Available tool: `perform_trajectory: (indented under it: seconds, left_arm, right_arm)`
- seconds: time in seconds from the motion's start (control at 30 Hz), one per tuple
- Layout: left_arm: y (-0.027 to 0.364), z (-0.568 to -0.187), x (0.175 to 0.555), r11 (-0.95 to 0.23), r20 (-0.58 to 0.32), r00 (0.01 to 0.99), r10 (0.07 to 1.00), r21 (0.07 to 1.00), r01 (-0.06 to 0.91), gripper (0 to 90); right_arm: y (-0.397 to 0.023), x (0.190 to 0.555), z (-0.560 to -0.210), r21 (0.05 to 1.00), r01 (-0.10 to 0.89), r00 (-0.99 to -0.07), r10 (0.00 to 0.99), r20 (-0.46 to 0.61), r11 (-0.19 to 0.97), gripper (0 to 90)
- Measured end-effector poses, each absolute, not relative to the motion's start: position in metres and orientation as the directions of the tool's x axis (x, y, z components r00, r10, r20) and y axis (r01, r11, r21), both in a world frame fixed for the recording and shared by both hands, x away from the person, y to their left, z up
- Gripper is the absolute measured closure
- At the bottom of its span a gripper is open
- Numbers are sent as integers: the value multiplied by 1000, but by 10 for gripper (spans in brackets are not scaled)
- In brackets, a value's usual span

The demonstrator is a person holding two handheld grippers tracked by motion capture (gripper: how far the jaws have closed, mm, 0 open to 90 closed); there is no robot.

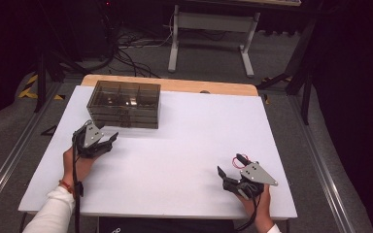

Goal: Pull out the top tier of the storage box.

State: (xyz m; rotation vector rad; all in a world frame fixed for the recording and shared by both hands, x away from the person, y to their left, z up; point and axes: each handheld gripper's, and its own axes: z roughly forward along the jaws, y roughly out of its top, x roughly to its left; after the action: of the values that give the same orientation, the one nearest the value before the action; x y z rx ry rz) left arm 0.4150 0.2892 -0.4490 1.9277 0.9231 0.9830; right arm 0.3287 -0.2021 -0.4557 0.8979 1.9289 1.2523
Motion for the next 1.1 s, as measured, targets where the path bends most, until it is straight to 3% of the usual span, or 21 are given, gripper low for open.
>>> perform_trajectory:
  seconds: [0.27,0.33,0.47,0.7,0.83,1.1]
  left_arm:
    - [276,-449,439,-411,300,395,869,880,237,496]
    - [276,-447,441,-410,308,398,864,889,205,588]
    - [273,-447,442,-427,326,394,859,881,202,656]
    - [263,-446,443,-464,373,374,849,865,191,703]
    - [262,-446,444,-453,369,354,859,870,193,775]
    - [253,-446,446,-473,401,316,860,859,195,779]
  right_arm:
    - [-202,329,-458,928,197,-550,820,-161,315,218]
    - [-202,329,-458,928,199,-548,820,-162,316,219]
    - [-202,329,-459,927,199,-547,821,-163,316,220]
    - [-203,329,-458,929,196,-545,822,-163,314,221]
    - [-203,329,-458,929,197,-546,822,-162,314,223]
    - [-204,328,-458,930,191,-547,821,-165,314,224]
